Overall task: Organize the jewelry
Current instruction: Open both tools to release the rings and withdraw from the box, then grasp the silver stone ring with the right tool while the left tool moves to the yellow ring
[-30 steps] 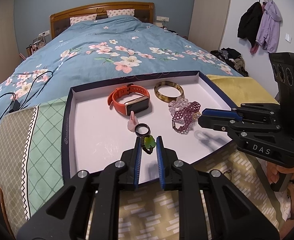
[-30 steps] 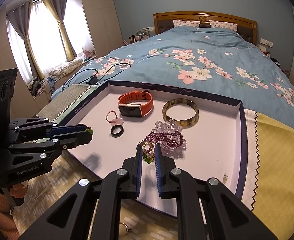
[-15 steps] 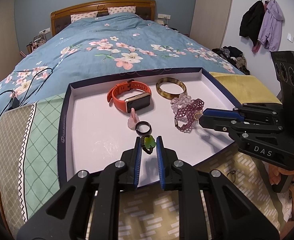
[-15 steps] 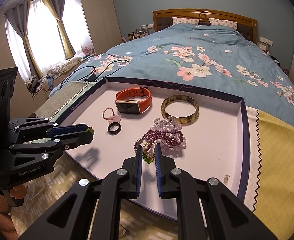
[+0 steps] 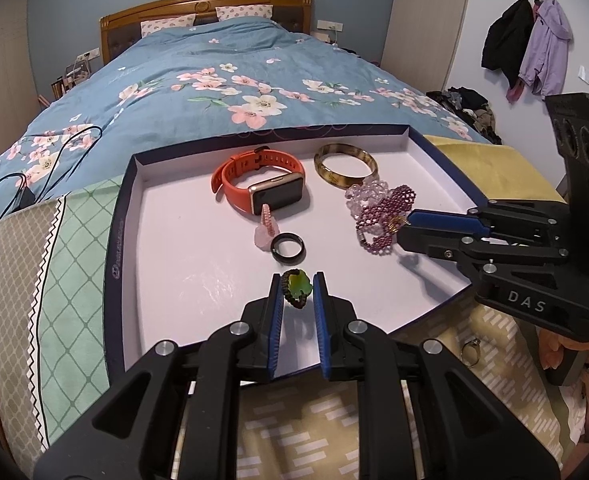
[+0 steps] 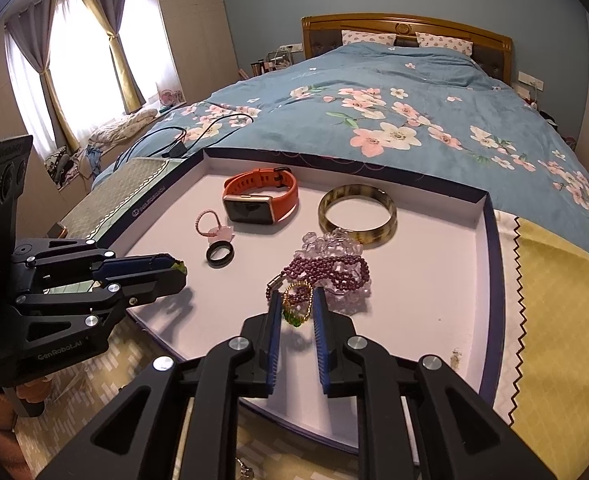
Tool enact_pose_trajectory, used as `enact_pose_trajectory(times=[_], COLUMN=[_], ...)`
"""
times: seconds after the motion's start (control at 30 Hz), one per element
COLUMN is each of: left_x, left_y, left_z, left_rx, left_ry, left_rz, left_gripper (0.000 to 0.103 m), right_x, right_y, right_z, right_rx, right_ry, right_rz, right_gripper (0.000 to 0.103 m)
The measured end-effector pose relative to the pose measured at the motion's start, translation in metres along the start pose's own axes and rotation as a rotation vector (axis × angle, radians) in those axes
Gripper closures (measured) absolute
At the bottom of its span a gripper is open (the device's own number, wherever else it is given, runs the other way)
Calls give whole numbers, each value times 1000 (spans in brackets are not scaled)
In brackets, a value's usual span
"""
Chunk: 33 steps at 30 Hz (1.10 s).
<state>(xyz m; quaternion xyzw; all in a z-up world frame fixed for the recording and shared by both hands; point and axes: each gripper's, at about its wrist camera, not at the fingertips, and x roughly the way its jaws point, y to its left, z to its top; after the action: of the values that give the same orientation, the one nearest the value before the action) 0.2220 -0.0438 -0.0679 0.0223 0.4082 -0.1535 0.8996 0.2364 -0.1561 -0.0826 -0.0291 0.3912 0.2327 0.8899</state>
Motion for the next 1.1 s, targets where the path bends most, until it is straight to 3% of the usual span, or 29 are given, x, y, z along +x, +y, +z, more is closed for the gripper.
enact_pose_trajectory(times=[0.13,0.2,0.37,0.5,0.6,0.83,1.1], left_x=[-4,-10,-35,-58,-70,-76,-70], left_y=[2,3,4,2,0,-12,-16], left_z=[0,1,-1,-13,-27,-59,-72], left_rx=[-6,-10,3,38,49,98,96], left_ry=[-17,-38,-87,-111,-111,-61,-23], left_rz=[-8,-3,-6,-42,-73,-120,-147], left_gripper=[87,79,75,71,64,63,62], right_x=[-5,-9,-34,-54,-61,-56,-46], right_y=[-3,-4,-5,-3,1,16,29], right_z=[0,0,-2,-9,-23,-53,-67], right_rx=[9,19,36,34,27,-14,-21], right_ry=[-17,-25,-70,-96,-73,20,73], right_rz=[-4,0,23,50,69,66,72], right_gripper=[85,85,82,69,68,64,64])
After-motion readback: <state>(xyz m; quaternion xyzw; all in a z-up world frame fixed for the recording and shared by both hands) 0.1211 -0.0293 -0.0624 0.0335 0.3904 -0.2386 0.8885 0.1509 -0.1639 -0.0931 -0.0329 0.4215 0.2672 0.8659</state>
